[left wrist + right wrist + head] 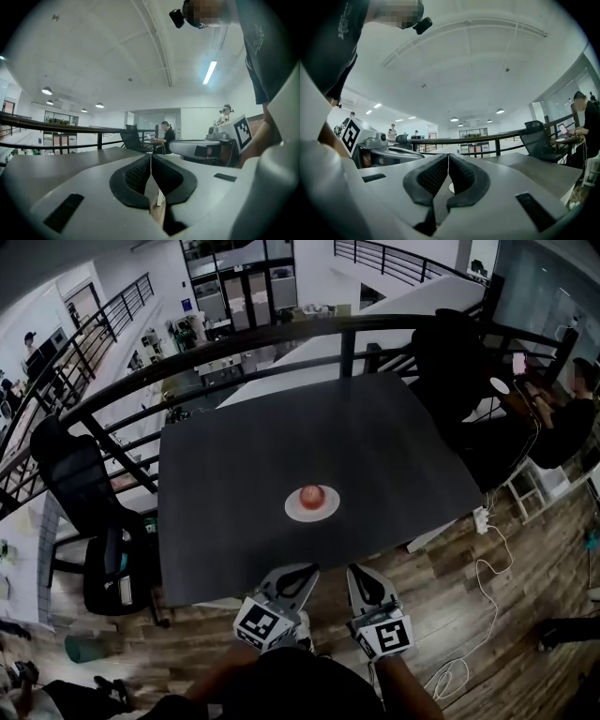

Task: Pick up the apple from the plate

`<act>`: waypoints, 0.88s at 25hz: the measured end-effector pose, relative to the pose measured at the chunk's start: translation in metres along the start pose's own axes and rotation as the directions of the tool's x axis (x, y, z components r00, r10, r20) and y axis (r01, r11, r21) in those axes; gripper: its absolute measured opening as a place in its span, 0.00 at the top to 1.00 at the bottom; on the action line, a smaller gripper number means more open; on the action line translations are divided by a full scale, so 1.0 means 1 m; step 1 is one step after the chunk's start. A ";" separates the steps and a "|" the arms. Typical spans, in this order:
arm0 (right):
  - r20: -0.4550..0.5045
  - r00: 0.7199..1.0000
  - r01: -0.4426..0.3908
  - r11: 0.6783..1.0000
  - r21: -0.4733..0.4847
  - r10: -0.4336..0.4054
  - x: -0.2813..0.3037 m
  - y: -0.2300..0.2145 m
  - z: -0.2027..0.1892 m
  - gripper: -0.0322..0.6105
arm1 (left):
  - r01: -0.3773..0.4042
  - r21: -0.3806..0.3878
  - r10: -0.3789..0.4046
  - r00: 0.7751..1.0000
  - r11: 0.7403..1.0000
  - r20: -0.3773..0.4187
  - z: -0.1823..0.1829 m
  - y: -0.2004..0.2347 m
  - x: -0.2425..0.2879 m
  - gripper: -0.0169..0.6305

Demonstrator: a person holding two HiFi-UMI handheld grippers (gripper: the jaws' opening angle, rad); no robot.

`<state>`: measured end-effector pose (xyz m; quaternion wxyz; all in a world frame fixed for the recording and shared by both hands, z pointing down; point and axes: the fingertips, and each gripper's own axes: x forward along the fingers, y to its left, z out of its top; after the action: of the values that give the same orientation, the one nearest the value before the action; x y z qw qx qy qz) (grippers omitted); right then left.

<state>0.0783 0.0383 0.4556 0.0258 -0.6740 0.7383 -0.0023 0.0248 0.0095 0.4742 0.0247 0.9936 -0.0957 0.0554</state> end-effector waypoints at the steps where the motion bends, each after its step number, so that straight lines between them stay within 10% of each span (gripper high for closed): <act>1: -0.015 1.000 0.000 1.000 0.004 0.000 0.008 -0.002 -0.004 0.91 | -0.006 -0.008 0.006 1.000 1.000 0.003 -0.002 0.009 0.003 0.93; 22: -0.098 0.995 0.025 0.997 -0.068 -0.031 0.133 -0.019 -0.002 0.91 | -0.005 -0.059 0.007 1.000 0.998 0.030 0.002 0.120 0.037 0.93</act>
<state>0.0847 -0.0957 0.4536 -0.0336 -0.6838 0.7288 -0.0116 0.0383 -0.1155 0.4811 0.0527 0.9928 -0.1007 0.0377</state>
